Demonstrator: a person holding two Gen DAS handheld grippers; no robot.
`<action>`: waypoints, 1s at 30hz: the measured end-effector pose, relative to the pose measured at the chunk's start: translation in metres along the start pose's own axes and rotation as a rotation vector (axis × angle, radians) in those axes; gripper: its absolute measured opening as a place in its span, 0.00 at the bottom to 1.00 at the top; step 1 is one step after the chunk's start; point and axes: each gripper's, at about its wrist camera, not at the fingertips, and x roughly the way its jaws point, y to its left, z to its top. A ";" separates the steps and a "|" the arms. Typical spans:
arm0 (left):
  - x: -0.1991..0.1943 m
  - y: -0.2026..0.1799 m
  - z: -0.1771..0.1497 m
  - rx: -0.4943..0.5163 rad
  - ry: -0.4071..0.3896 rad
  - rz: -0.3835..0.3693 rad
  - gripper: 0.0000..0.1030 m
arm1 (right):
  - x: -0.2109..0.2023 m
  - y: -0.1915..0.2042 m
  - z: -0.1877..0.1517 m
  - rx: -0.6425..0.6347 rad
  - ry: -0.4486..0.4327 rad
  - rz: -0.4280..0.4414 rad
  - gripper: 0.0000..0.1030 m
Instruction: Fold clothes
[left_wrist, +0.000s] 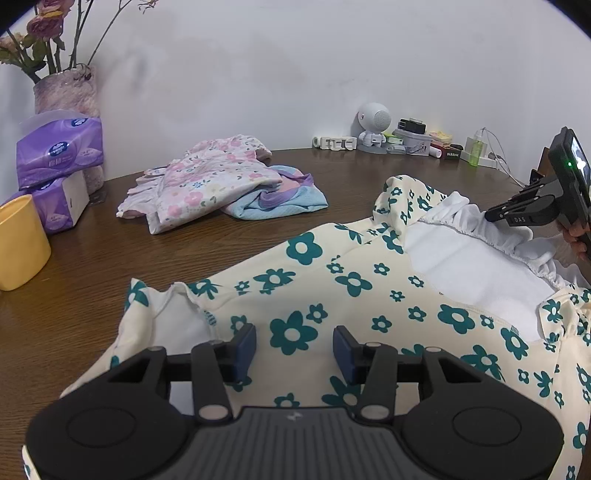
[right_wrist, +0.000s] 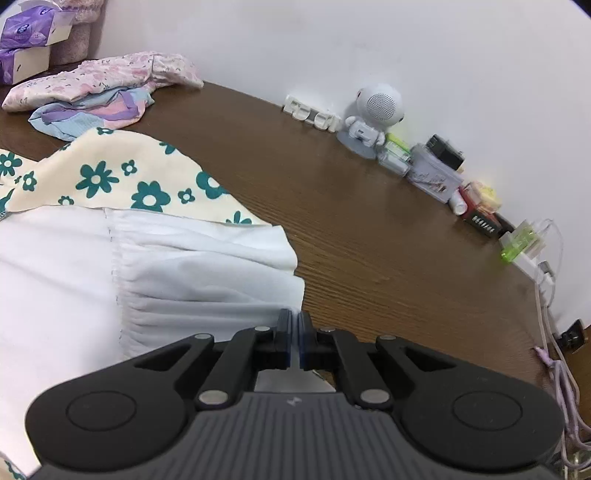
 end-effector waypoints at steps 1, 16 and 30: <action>0.000 0.000 0.000 0.000 0.000 -0.001 0.43 | 0.000 -0.003 0.002 0.013 -0.005 0.014 0.06; 0.000 0.000 0.000 0.001 -0.001 -0.002 0.45 | 0.025 -0.045 0.030 0.364 -0.028 0.212 0.33; 0.000 -0.001 0.000 0.006 -0.002 -0.001 0.45 | 0.040 -0.044 0.037 0.330 -0.005 0.125 0.01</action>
